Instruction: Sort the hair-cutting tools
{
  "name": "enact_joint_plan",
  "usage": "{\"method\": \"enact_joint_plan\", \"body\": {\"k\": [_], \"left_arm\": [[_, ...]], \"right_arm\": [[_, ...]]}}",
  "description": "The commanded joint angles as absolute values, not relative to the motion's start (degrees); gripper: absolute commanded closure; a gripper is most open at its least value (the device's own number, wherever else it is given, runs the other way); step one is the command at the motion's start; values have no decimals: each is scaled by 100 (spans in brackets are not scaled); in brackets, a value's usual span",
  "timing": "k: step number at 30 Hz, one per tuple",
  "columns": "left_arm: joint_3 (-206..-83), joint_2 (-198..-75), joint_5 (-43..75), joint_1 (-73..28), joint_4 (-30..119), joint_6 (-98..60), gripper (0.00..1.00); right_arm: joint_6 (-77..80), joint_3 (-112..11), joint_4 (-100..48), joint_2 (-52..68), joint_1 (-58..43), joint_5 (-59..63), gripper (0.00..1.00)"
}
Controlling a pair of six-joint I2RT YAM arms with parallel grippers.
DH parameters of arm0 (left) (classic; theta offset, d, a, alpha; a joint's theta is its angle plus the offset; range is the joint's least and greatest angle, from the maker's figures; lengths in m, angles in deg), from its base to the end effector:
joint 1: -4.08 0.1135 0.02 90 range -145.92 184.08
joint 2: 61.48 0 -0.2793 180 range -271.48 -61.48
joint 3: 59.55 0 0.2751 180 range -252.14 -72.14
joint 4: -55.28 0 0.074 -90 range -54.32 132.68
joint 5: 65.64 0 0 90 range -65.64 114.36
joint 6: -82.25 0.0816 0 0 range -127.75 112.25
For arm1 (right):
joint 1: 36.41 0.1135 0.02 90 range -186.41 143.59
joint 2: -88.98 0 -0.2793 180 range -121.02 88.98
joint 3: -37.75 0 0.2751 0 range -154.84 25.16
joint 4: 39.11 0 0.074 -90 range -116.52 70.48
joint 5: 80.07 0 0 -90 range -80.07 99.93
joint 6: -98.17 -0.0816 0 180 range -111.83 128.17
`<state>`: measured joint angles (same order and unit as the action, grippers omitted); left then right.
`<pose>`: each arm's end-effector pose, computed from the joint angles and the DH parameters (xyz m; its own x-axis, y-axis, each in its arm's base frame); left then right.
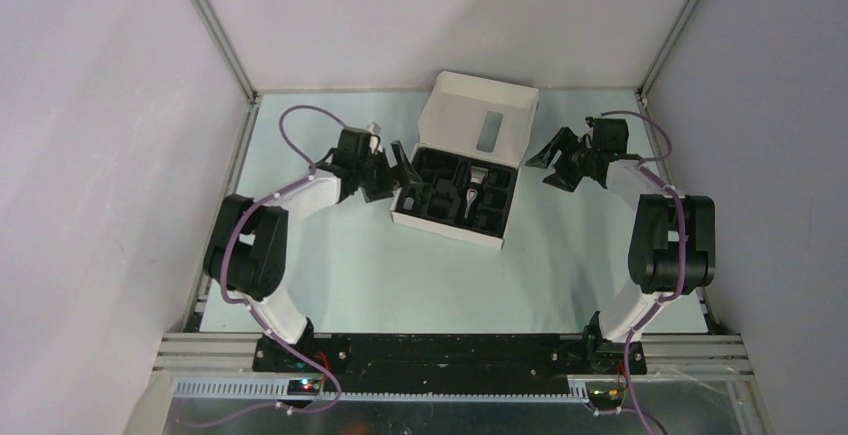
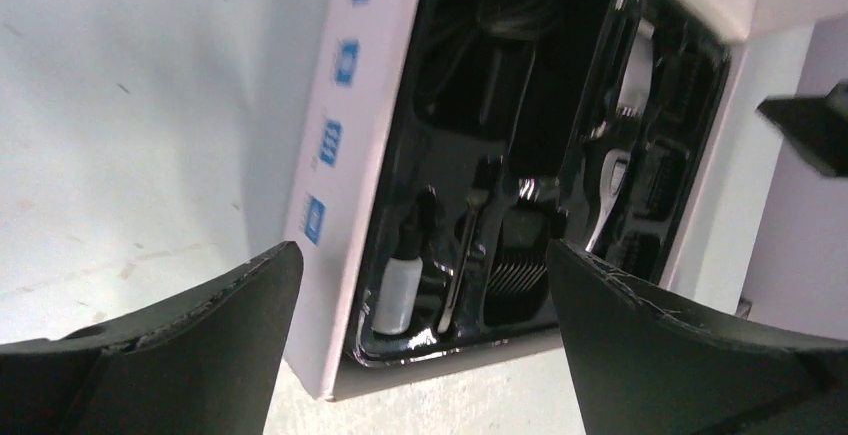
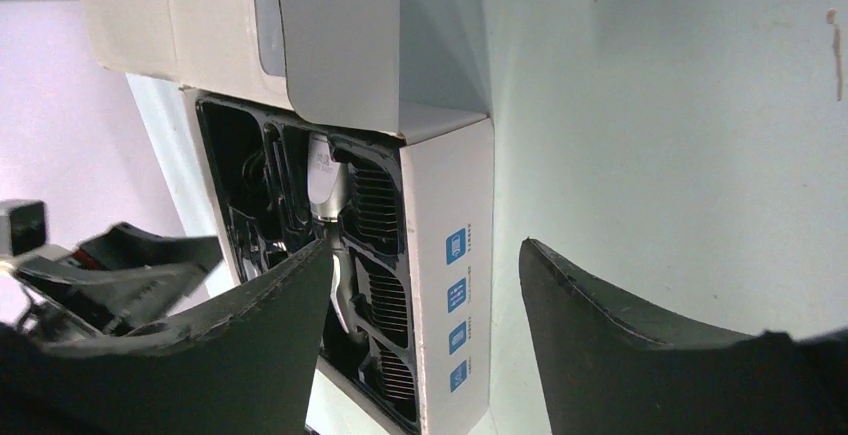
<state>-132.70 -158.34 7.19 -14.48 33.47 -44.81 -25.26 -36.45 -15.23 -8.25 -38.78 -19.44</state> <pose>0.3826 -0.1539 0.1718 -0.8412 -0.3249 -0.4322 -0.0085 0.8071 -0.5903 0.4088 0.0231 0.1770 -0.7735 0.5125 -0.3728 0.1527 0.7216 0.6753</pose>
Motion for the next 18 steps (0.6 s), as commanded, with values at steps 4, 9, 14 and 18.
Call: {"method": "enact_joint_plan", "body": {"k": [4, 9, 14, 18], "left_arm": [[-12312, -15225, 559, -1905, 3966, -5074, 1], [-11943, -14531, 612, -2022, 3933, -5232, 1], [-12077, -14266, 925, -1937, 3705, -5141, 1], [-12627, -14555, 997, -1634, 3743, -5011, 1]], "right_arm": [[-2795, -3808, -2110, -821, -4019, -2094, 19], [-2913, -3821, -2429, -940, -4083, -2346, 1], [-2929, -4110, -2538, -1177, -4090, -2516, 1], [-3045, -4424, -2594, -1524, -4098, -2581, 1]]}}
